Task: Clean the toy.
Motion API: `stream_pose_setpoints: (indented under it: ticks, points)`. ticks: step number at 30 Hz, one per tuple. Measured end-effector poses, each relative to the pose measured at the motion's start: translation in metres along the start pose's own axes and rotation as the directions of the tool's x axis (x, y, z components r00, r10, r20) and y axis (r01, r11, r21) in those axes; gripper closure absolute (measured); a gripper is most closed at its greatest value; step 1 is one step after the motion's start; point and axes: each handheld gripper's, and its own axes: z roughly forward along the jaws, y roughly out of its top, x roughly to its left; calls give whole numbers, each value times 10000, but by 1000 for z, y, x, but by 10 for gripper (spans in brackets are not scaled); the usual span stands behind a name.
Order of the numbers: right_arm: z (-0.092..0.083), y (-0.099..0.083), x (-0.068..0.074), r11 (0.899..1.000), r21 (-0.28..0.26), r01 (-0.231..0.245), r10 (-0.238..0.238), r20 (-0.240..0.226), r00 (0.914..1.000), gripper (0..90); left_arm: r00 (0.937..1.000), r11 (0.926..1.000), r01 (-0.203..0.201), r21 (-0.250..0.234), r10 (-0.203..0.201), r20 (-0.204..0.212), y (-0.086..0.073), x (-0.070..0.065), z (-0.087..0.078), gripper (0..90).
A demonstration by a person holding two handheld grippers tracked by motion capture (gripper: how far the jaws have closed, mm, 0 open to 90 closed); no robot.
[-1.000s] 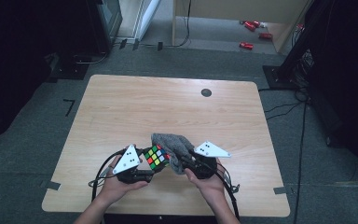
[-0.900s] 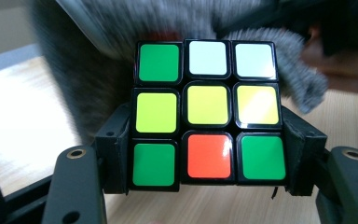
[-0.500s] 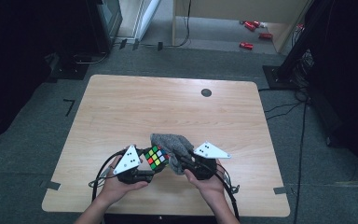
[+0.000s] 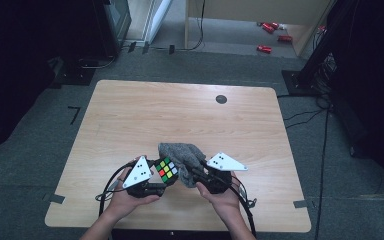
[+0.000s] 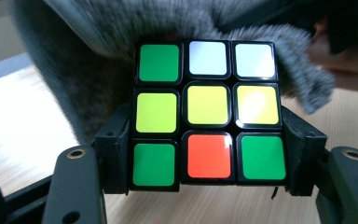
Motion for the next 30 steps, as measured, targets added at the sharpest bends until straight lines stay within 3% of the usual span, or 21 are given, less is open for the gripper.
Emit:
stream_pose_setpoints:
  ticks: [6,11,13,17,21,25,30]
  points:
    - [2,-5,-8,9998,169,-71,67,229,9997,691,9999,9994,101,-338,-101,-13,1,2,-4,343]
    - [-3,2,0,10000,-60,-3,2,-73,10000,691,10000,9999,48,-130,-48,69,-2,-1,2,343]
    - [-4,4,3,9996,-152,240,-241,-112,9996,691,9998,9998,-200,-34,200,-56,-2,-4,3,343]
    - [0,0,2,9987,4,506,-506,174,9986,691,9998,9997,-154,-199,151,-151,0,-1,-2,343]
    - [2,-6,-6,9994,241,254,-264,431,9987,691,9998,9992,27,-401,-35,-214,1,5,-7,343]
    - [0,-2,-3,9995,114,280,-283,271,9992,690,9996,9987,231,-463,-237,-134,-1,8,-7,343]
    - [-2,3,6,9995,-107,290,-291,-101,9995,690,10000,9998,40,-174,-41,-43,-3,3,-2,343]
